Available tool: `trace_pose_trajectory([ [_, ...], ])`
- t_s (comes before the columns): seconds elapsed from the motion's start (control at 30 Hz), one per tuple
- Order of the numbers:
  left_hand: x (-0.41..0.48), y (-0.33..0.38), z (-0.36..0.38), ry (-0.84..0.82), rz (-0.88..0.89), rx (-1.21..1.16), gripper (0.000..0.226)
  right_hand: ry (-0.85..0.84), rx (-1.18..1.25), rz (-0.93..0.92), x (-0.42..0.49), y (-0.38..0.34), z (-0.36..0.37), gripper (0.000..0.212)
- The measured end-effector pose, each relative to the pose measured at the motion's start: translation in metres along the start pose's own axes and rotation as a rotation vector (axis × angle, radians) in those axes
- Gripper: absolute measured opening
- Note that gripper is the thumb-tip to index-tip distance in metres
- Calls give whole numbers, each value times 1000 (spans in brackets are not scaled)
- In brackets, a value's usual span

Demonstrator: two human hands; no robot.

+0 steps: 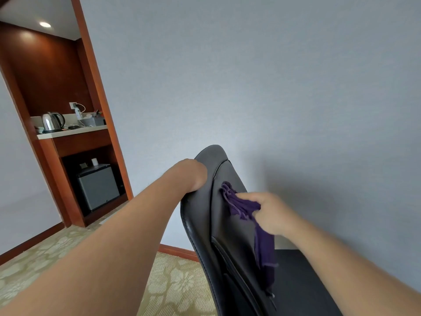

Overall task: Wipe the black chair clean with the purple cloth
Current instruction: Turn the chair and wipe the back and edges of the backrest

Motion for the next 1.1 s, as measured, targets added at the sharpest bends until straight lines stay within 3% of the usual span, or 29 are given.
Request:
trace_pose_trajectory([
  [0.17,1,-1,1,-5,-6,-37,31,332,2,-147,17,-25,-67,64],
  [0.43,-2,-1,2,-27,-8,-36,29,500,198,-92,29,-52,-107,40],
  [0.6,1,1,1,-19,8,-17,23,401,319,-54,30,-66,-45,36],
  [0.73,-2,2,-1,-26,33,25,31,262,353,-102,18,-75,9,33],
  [0.83,-4,4,-3,-25,47,34,34,206,368,-195,17,-76,21,39],
  [0.97,-7,5,-5,-17,46,-2,28,149,324,-179,26,-61,23,32],
  [1.1,-8,4,-7,2,31,-39,29,311,222,-268,43,-59,21,29],
])
Point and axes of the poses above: each hand's wrist, its own x-axis towards the middle knuckle, its own z-axis out of the palm, y = z × x, the point moved 6 cm from there along x, towards the middle knuckle, and after that the axes turned 6 degrees about -x, right-handed, at the moved point
